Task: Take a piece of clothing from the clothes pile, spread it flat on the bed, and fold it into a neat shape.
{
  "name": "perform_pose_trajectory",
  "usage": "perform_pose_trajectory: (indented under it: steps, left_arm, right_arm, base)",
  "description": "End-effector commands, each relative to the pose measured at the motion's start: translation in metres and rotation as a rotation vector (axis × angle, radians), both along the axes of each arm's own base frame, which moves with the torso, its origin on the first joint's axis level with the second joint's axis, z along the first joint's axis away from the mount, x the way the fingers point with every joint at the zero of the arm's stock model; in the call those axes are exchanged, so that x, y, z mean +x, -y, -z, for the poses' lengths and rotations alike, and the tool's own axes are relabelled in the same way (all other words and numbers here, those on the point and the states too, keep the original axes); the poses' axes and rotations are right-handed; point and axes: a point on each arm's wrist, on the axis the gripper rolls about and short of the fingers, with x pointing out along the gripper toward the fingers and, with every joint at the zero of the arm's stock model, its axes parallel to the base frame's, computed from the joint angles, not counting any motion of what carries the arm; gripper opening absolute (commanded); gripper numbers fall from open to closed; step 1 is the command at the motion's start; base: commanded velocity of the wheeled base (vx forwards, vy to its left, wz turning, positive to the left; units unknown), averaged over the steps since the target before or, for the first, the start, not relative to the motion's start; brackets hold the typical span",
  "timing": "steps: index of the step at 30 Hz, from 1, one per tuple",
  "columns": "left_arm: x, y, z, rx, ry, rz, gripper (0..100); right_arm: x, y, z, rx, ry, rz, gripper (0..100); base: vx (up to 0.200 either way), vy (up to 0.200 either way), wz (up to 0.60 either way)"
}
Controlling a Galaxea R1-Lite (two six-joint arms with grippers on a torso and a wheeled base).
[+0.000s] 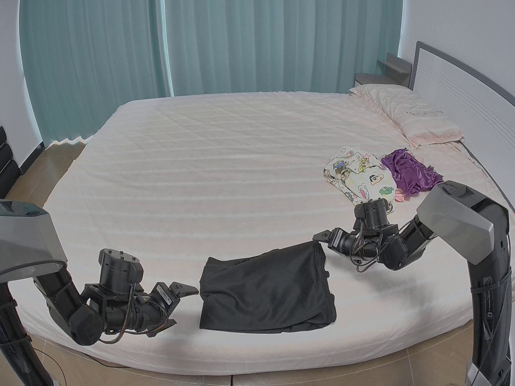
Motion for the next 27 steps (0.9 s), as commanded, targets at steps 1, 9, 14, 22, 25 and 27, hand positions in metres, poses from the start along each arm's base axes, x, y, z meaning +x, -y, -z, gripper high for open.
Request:
perform_pose_trajectory:
  steps: [1, 9, 14, 22, 25, 27]
  left_arm:
    - [0.013, 0.003, -0.005, -0.004, 0.051, -0.005, 100]
    - [0.029, 0.007, -0.016, 0.006, 0.137, 0.002, 100]
    - [0.041, 0.009, -0.023, 0.006, 0.186, 0.008, 100]
    - [0.055, 0.014, -0.016, 0.024, 0.200, 0.038, 100]
    - [0.068, 0.017, -0.010, 0.050, 0.225, 0.047, 100]
    - [0.076, 0.017, -0.008, 0.060, 0.235, 0.050, 100]
  right_arm:
    - [-0.021, 0.007, -0.019, -0.036, 0.007, -0.027, 100]
    - [-0.060, 0.012, -0.027, -0.063, -0.007, -0.065, 100]
    - [-0.077, 0.012, -0.020, -0.071, -0.015, -0.083, 100]
    - [-0.088, 0.014, -0.014, -0.082, -0.005, -0.099, 100]
    - [-0.091, 0.014, -0.013, -0.084, -0.006, -0.102, 100]
    - [-0.093, 0.015, -0.011, -0.088, -0.014, -0.105, 100]
  base:
    - [0.000, 0.000, 0.00]
    - [0.000, 0.000, 0.00]
    - [0.040, 0.000, 0.00]
    - [0.200, 0.000, 0.00]
    - [0.000, 0.000, 0.00]
    - [0.000, 0.000, 0.00]
